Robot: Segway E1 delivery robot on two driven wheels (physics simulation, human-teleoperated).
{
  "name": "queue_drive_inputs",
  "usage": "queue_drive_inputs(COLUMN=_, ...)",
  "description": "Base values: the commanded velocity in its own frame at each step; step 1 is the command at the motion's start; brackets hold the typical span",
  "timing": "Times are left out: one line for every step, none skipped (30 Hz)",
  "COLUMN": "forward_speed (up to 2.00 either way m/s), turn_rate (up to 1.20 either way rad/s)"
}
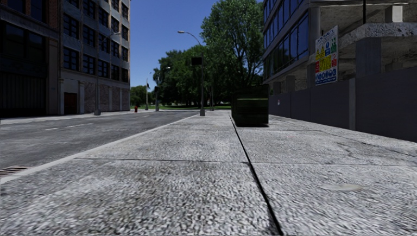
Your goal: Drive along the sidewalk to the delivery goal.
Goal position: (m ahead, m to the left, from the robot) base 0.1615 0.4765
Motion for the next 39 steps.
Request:
queue_drive_inputs(forward_speed=1.69, turn_rate=0.0)
queue_drive_inputs(forward_speed=1.69, turn_rate=0.0)
queue_drive_inputs(forward_speed=1.69, turn_rate=0.0)
queue_drive_inputs(forward_speed=1.69, turn_rate=0.0)
queue_drive_inputs(forward_speed=1.69, turn_rate=0.0)
queue_drive_inputs(forward_speed=1.69, turn_rate=0.0)
queue_drive_inputs(forward_speed=1.69, turn_rate=0.0)
queue_drive_inputs(forward_speed=1.69, turn_rate=0.0)
queue_drive_inputs(forward_speed=1.69, turn_rate=0.0)
queue_drive_inputs(forward_speed=1.69, turn_rate=0.0)
queue_drive_inputs(forward_speed=1.69, turn_rate=0.0)
queue_drive_inputs(forward_speed=1.68, turn_rate=0.0)
queue_drive_inputs(forward_speed=1.61, turn_rate=0.0)
queue_drive_inputs(forward_speed=1.44, turn_rate=0.0)
queue_drive_inputs(forward_speed=1.01, turn_rate=0.0)
queue_drive_inputs(forward_speed=0.73, turn_rate=0.0)
queue_drive_inputs(forward_speed=0.0, turn_rate=0.0)
queue_drive_inputs(forward_speed=0.0, turn_rate=0.0)
queue_drive_inputs(forward_speed=0.0, turn_rate=0.0)
queue_drive_inputs(forward_speed=0.0, turn_rate=0.0)
queue_drive_inputs(forward_speed=0.0, turn_rate=0.0)
queue_drive_inputs(forward_speed=0.0, turn_rate=0.0)
queue_drive_inputs(forward_speed=0.0, turn_rate=0.0)
queue_drive_inputs(forward_speed=0.0, turn_rate=0.0)
queue_drive_inputs(forward_speed=0.0, turn_rate=0.0)
queue_drive_inputs(forward_speed=0.0, turn_rate=0.0)
queue_drive_inputs(forward_speed=0.0, turn_rate=0.0)
queue_drive_inputs(forward_speed=0.0, turn_rate=0.0)
queue_drive_inputs(forward_speed=0.0, turn_rate=0.0)
queue_drive_inputs(forward_speed=0.0, turn_rate=0.0)
queue_drive_inputs(forward_speed=0.0, turn_rate=0.0)
queue_drive_inputs(forward_speed=0.0, turn_rate=0.0)
queue_drive_inputs(forward_speed=0.0, turn_rate=0.0)
queue_drive_inputs(forward_speed=0.0, turn_rate=0.0)
queue_drive_inputs(forward_speed=0.0, turn_rate=0.0)
queue_drive_inputs(forward_speed=0.0, turn_rate=0.0)
queue_drive_inputs(forward_speed=0.0, turn_rate=0.0)
queue_drive_inputs(forward_speed=0.0, turn_rate=0.0)
queue_drive_inputs(forward_speed=0.0, turn_rate=0.0)
